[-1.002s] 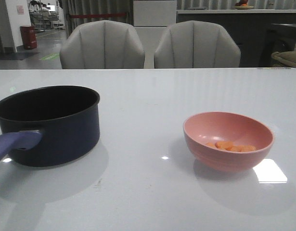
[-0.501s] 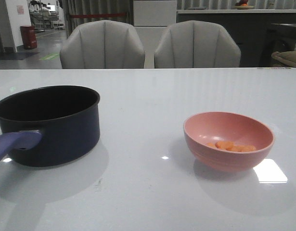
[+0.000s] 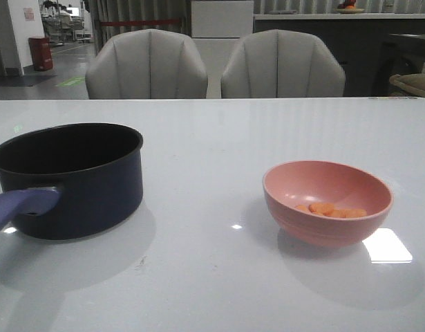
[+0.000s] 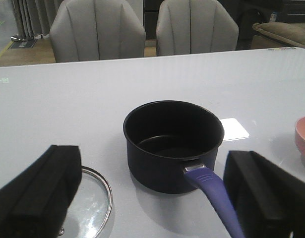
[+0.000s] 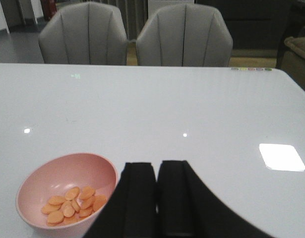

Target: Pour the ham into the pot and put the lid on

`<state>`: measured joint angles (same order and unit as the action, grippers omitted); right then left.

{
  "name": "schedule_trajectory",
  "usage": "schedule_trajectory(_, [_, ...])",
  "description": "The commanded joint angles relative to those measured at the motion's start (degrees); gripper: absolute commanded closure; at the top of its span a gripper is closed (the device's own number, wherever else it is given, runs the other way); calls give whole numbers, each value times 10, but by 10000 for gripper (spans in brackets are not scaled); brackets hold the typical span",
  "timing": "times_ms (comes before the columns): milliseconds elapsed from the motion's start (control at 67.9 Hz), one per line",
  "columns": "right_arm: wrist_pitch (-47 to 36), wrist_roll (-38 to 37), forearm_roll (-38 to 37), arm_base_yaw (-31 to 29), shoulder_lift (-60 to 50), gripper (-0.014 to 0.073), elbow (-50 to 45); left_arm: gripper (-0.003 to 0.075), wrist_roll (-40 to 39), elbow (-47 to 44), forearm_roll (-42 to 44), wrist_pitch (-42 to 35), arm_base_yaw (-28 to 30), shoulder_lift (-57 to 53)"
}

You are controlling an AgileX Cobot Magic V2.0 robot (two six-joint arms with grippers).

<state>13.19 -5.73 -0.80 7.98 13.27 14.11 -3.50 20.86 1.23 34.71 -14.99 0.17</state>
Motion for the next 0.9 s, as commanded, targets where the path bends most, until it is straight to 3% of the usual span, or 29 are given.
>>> schedule_trajectory(0, [-36,-1,3,-1,57,447,26,95,0,15,-3,-48,-4,6])
schedule_trajectory(324, [-13,-2,8,-1,165,435,64,95,0,15,-3,-48,-4,6])
schedule_trajectory(413, [1,-2,24,-1,227,354,99,95,0,15,-3,-48,-4,6])
schedule_trajectory(486, [10,-2,54,0,290,217,138,95,0,15,-3,-48,-4,6])
schedule_trajectory(590, [20,-2,86,9,366,113,176,95,0,15,-3,-48,-4,6])
schedule_trajectory(884, [4,-2,100,59,610,104,283,95,0,15,-3,-48,-4,6])
